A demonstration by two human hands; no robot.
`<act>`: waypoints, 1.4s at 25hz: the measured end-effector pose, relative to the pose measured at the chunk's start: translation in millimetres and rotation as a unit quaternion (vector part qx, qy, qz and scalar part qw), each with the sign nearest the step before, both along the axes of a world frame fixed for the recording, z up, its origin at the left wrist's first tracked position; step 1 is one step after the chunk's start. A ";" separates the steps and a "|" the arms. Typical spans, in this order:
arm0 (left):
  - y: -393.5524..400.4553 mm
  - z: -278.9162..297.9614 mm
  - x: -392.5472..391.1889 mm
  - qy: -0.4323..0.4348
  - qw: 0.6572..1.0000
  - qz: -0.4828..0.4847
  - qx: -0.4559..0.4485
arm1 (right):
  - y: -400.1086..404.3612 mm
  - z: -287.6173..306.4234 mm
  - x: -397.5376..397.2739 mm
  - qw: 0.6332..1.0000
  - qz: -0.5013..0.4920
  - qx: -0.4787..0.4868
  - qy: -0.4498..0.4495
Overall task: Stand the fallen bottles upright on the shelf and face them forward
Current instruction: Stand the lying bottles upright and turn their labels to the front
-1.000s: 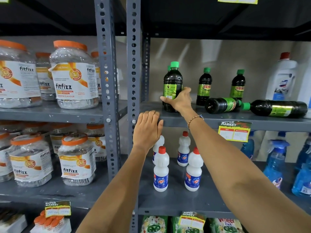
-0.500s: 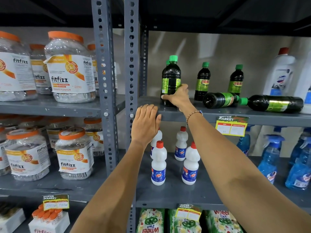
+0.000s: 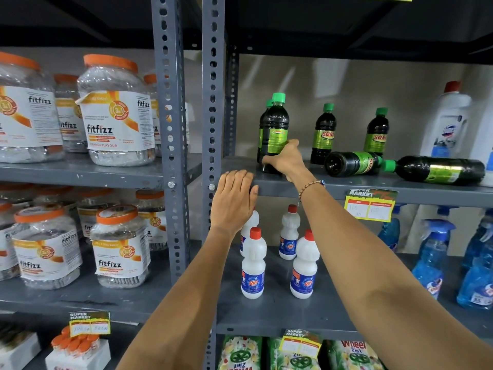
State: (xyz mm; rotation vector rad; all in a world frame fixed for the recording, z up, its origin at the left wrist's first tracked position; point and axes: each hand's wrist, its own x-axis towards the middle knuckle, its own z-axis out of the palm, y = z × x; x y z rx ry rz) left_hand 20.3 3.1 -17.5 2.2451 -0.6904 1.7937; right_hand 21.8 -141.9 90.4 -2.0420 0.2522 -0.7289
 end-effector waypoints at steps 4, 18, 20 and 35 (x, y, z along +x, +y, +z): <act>0.6 -0.9 1.2 -0.008 1.000 0.005 0.004 | 2.0 -0.5 0.2 1.000 0.010 -0.004 0.020; 1.3 -2.3 4.2 -0.011 1.000 -0.012 0.003 | 1.7 -1.3 2.6 0.997 0.016 -0.037 0.059; 1.3 -1.9 4.7 -0.014 1.000 -0.012 0.004 | 2.1 -0.5 1.5 0.996 0.038 -0.028 0.070; -13.0 19.7 -22.9 0.083 0.988 -0.075 -0.102 | -20.1 -2.8 1.4 0.993 0.082 0.076 0.038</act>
